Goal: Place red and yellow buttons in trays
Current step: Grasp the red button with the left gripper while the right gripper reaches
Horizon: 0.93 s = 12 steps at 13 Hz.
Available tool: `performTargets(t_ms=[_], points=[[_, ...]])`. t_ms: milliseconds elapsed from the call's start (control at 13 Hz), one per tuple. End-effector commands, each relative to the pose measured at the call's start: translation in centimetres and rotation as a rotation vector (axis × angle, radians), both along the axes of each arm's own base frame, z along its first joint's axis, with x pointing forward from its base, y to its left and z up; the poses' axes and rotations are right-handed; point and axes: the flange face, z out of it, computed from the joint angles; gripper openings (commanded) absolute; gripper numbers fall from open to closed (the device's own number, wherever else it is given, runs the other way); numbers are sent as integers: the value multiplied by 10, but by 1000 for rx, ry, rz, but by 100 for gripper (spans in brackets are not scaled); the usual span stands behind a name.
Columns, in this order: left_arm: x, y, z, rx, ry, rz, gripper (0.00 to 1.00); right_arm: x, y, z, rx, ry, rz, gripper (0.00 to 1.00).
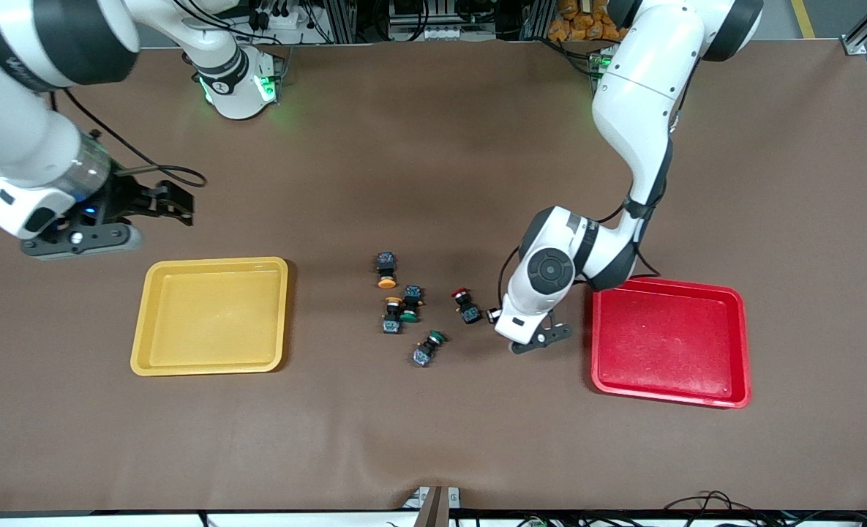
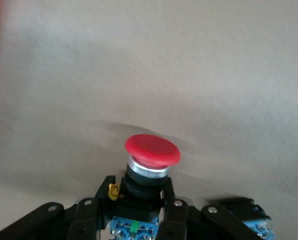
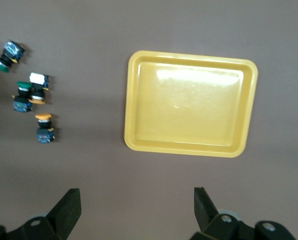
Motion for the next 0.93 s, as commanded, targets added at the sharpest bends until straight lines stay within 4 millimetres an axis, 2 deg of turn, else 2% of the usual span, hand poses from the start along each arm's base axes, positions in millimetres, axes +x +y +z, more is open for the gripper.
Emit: performTargets(t_ms=[0,154,386,695,849], points=[[12,26,39,19,9,-15,12,8,36,-20,7,21,-18,100],[20,52,58,24,32,-25,12,8,81,-53,75,90,-88,100],[29,88,66,28,67,-53,12,10,149,-116,94,110,-91,100],[45,148,64,20,104,-126,12,13,192,-191,95,102,-57,100],[53,190,59,18,114,-177,12,11,208,-241,96,92,-23,100]])
